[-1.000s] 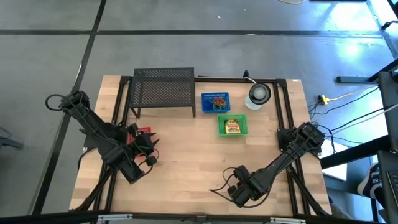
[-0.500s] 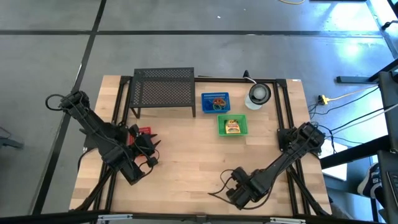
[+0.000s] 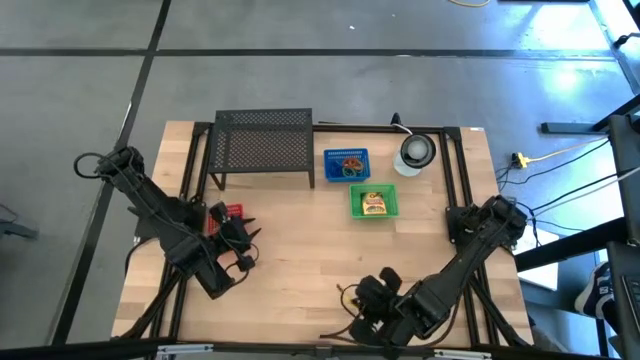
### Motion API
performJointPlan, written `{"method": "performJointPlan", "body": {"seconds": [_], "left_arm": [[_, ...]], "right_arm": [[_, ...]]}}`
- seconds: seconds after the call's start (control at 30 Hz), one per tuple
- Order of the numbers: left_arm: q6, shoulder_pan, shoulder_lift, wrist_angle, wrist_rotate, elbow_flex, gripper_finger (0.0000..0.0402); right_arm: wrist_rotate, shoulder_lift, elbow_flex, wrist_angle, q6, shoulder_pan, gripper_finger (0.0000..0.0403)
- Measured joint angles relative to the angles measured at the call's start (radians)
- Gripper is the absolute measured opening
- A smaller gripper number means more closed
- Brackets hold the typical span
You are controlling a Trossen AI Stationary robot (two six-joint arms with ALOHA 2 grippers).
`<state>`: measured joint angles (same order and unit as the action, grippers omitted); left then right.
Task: Pick & Place Office Desk Supplies
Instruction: Put the crayon box into the green basket
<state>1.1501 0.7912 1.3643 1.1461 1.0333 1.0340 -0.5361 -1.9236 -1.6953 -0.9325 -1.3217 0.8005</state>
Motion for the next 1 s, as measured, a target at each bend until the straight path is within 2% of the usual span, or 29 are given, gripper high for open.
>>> {"method": "performJointPlan", "body": {"seconds": [0.33,0.47,0.63,0.73,0.87,1.0], "left_arm": [[-0.417,-0.002,0.106,-0.287,0.021,-0.004,0.0130],[-0.526,-0.003,0.132,-0.365,0.015,-0.004,0.0132],[-0.547,-0.010,0.134,-0.391,0.014,-0.004,0.0136],[-0.546,-0.011,0.134,-0.391,0.010,-0.004,0.0134],[-0.546,-0.015,0.134,-0.391,0.005,-0.004,0.0128],[-0.545,-0.015,0.134,-0.391,0.003,-0.004,0.0124]], "right_arm": [[-0.094,0.001,-0.040,-0.010,0.192,-0.007,0.0003],[-0.209,0.001,-0.040,-0.010,0.261,-0.007,0.0007],[-0.407,0.002,-0.040,-0.009,0.290,-0.007,0.0008],[-0.480,0.002,-0.040,0.002,0.290,-0.015,0.0009],[-0.477,0.003,-0.040,0.002,0.289,-0.036,0.0009],[-0.423,0.004,-0.040,0.000,0.289,-0.063,0.0010]]}}
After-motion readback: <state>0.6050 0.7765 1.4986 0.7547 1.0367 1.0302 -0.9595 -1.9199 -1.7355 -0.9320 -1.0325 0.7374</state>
